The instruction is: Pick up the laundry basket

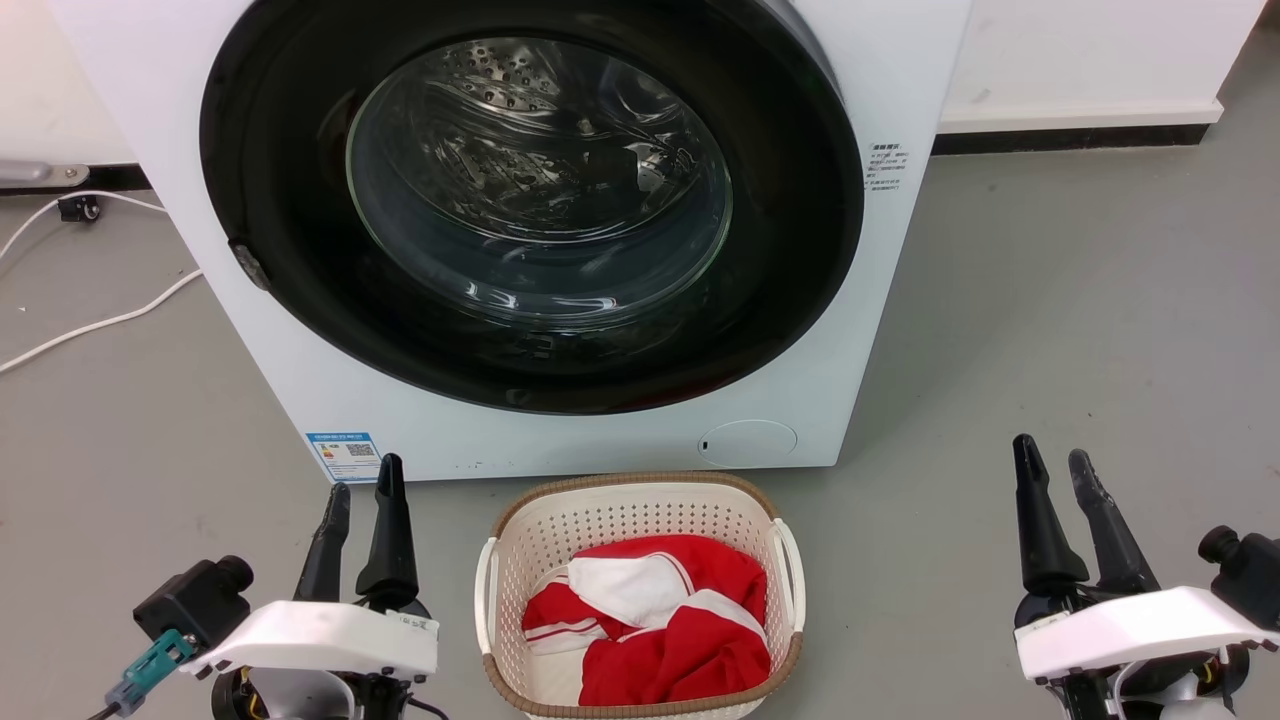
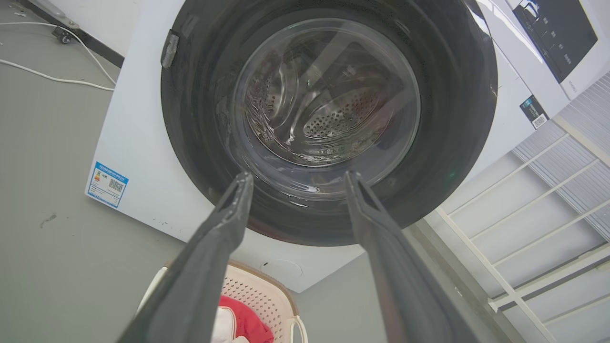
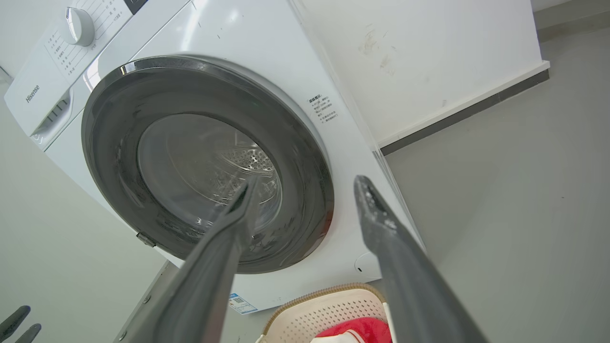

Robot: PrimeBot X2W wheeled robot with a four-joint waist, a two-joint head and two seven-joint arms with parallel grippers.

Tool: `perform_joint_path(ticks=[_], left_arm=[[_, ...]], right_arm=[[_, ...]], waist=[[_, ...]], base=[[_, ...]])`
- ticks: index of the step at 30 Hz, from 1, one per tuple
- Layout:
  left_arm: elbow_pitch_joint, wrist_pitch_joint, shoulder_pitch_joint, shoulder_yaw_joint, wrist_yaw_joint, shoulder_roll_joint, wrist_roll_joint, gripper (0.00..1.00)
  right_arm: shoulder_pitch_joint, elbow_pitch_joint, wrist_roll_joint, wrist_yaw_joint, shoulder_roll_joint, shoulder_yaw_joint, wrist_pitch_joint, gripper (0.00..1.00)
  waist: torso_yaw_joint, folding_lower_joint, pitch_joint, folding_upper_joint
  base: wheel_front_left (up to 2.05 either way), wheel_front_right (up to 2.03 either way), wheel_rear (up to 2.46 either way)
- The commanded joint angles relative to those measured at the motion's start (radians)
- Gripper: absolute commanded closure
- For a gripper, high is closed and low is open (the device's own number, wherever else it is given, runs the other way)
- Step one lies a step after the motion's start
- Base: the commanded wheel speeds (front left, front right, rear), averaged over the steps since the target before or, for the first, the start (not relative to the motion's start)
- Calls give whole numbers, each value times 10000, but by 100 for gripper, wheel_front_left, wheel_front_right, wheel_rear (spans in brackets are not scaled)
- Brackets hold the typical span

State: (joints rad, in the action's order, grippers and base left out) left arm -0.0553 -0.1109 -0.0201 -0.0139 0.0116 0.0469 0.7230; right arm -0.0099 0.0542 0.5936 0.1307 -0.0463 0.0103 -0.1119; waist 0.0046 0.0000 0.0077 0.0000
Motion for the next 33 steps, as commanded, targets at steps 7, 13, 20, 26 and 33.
perform_joint_path(ticks=[7,13,20,26,33], left_arm=[[191,-252,80,-114,-113,36,-958,0],[301,-442,146,-225,-144,38,-1699,0],[383,-614,251,-223,-140,39,-2447,0],[417,-783,335,-228,-182,41,-3146,0],[437,-937,433,-247,-281,42,-3823,0]], right_arm=[[82,-323,-964,1,-43,-76,-242,0],[192,-442,-1788,1,-46,-154,-431,0],[274,-558,-2530,1,-48,-260,-597,0],[347,-640,-3251,1,-50,-332,-771,0],[454,-690,-3948,1,-52,-368,-928,0]], waist=[[4,0,3,0],[24,0,14,0],[36,0,25,0],[42,0,45,0],[52,0,56,0]], base=[[0,0,0],[0,0,0],[0,0,0],[0,0,0],[0,0,0]])
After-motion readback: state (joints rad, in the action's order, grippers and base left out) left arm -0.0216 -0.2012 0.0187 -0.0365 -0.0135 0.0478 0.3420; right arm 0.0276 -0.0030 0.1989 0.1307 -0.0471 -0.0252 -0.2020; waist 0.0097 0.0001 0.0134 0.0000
